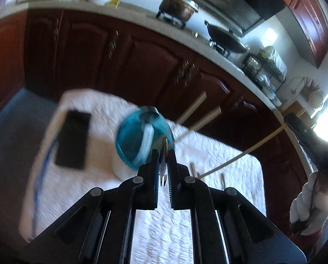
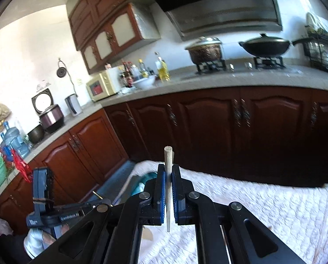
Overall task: Organize utensils
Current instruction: 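Carry the chopstick over the floral holder with the left tool while the right tool carries its chopstick there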
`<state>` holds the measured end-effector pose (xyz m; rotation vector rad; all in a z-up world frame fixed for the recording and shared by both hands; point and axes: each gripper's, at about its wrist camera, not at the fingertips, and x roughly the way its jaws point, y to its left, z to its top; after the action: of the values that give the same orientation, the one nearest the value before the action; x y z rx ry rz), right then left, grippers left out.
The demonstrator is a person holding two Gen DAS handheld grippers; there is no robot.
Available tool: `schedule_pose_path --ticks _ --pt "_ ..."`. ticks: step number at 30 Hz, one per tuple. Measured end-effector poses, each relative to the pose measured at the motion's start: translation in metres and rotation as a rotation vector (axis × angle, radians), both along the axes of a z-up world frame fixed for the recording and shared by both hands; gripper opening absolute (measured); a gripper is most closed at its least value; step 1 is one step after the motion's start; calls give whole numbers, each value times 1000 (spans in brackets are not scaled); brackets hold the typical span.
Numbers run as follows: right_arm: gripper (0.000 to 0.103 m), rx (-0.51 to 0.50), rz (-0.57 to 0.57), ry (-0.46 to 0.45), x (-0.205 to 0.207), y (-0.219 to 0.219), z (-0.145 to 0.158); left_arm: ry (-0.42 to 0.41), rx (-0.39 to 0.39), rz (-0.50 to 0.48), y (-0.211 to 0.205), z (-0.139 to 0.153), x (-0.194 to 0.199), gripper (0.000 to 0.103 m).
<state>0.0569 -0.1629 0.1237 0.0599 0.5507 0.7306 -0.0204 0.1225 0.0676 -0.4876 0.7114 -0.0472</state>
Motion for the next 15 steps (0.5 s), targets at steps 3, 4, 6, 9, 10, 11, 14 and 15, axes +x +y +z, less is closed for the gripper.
schedule_pose_path --ticks 3,4,6,9,10,11,14,15 --pt "5 12 9 -28 2 19 12 -28 49 28 14 13 6 6" --pt "5 9 9 -37 3 25 14 -39 71 39 17 17 10 6" --pt "5 -2 10 -57 7 41 18 -42 88 46 23 18 16 6" --pt "5 -33 9 -81 13 63 19 -36 126 42 24 13 32 6" --pt "5 -46 6 -92 15 70 18 -27 138 39 23 9 38 6" --pt "5 -61 8 -96 19 79 16 -22 144 35 23 6 42 6" --pt "5 -114 -1 -117 28 101 7 7 160 29 22 -8 58 6" --pt "5 -131 -3 -120 31 106 3 17 159 25 22 -13 63 6"
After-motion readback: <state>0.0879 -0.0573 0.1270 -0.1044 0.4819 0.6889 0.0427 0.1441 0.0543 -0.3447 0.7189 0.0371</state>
